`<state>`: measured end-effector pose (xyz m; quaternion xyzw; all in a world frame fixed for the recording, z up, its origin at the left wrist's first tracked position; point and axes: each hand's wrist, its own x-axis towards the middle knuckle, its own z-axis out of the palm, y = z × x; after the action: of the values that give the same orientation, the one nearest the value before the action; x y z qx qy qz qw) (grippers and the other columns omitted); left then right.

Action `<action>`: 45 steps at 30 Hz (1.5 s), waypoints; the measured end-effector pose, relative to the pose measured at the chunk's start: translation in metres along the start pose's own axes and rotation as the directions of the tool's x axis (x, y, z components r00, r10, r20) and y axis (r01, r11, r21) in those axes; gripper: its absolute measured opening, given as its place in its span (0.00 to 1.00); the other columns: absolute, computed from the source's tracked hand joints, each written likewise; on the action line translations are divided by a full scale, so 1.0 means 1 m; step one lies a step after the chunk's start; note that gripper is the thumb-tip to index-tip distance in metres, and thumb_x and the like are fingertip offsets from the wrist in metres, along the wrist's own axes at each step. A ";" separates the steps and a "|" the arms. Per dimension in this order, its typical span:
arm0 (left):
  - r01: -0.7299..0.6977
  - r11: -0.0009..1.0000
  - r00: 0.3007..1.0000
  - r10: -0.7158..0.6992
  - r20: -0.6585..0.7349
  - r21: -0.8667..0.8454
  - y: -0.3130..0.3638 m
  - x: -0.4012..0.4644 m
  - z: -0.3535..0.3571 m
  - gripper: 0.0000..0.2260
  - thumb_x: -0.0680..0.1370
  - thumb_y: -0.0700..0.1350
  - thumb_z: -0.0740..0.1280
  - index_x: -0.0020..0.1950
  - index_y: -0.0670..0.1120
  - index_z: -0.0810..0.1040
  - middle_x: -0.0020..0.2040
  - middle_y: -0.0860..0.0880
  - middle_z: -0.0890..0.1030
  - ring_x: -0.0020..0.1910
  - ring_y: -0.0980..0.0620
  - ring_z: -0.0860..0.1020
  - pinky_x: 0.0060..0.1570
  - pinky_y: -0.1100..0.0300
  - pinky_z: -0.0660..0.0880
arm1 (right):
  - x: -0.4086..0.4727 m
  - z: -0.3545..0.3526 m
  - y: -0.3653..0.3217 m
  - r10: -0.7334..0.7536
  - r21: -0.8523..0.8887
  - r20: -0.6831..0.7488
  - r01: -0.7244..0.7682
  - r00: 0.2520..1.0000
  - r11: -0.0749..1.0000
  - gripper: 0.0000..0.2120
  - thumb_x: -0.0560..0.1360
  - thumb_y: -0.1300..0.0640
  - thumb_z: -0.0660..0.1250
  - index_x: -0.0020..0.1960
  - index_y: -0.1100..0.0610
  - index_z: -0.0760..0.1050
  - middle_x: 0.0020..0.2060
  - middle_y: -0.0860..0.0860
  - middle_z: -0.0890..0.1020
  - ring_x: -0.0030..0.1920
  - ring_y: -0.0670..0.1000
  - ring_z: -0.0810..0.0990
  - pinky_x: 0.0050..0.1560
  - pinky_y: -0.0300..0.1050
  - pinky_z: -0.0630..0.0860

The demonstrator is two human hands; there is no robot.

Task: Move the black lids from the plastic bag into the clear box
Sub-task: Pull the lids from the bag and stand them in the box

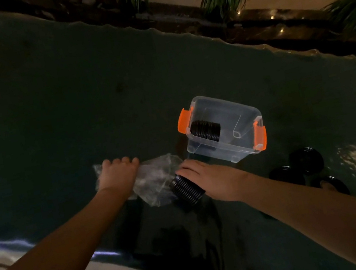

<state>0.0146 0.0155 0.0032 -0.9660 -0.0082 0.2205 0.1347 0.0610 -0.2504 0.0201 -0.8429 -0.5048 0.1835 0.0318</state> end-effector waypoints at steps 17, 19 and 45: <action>-0.353 0.913 0.925 0.306 -0.227 -0.206 0.042 -0.011 -0.084 0.58 0.61 0.74 0.72 0.81 0.54 0.47 0.78 0.49 0.63 0.74 0.45 0.64 0.69 0.41 0.67 | -0.043 -0.039 0.018 -0.045 -0.087 -0.146 0.033 0.988 0.996 0.45 0.67 0.59 0.79 0.77 0.54 0.59 0.74 0.53 0.64 0.72 0.53 0.66 0.69 0.51 0.72; -0.385 0.898 0.908 0.326 -0.262 -0.216 0.048 -0.009 -0.093 0.57 0.62 0.72 0.74 0.81 0.54 0.48 0.78 0.49 0.63 0.75 0.45 0.64 0.70 0.42 0.66 | -0.052 -0.051 0.023 -0.038 -0.081 -0.178 0.023 0.983 0.996 0.46 0.67 0.60 0.79 0.77 0.54 0.58 0.74 0.53 0.65 0.73 0.53 0.66 0.70 0.51 0.72; -0.507 0.845 0.862 0.497 -0.096 -0.172 0.149 0.149 -0.141 0.30 0.65 0.65 0.76 0.62 0.55 0.76 0.60 0.53 0.79 0.63 0.49 0.74 0.64 0.44 0.71 | -0.061 -0.087 0.172 0.109 -0.193 -0.029 -0.112 0.994 0.975 0.42 0.71 0.64 0.75 0.78 0.49 0.58 0.78 0.53 0.59 0.76 0.57 0.63 0.63 0.54 0.78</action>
<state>0.2028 -0.1527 0.0235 -0.9479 0.2266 0.2229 -0.0209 0.2089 -0.3753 0.0765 -0.8703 -0.4724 0.1272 -0.0564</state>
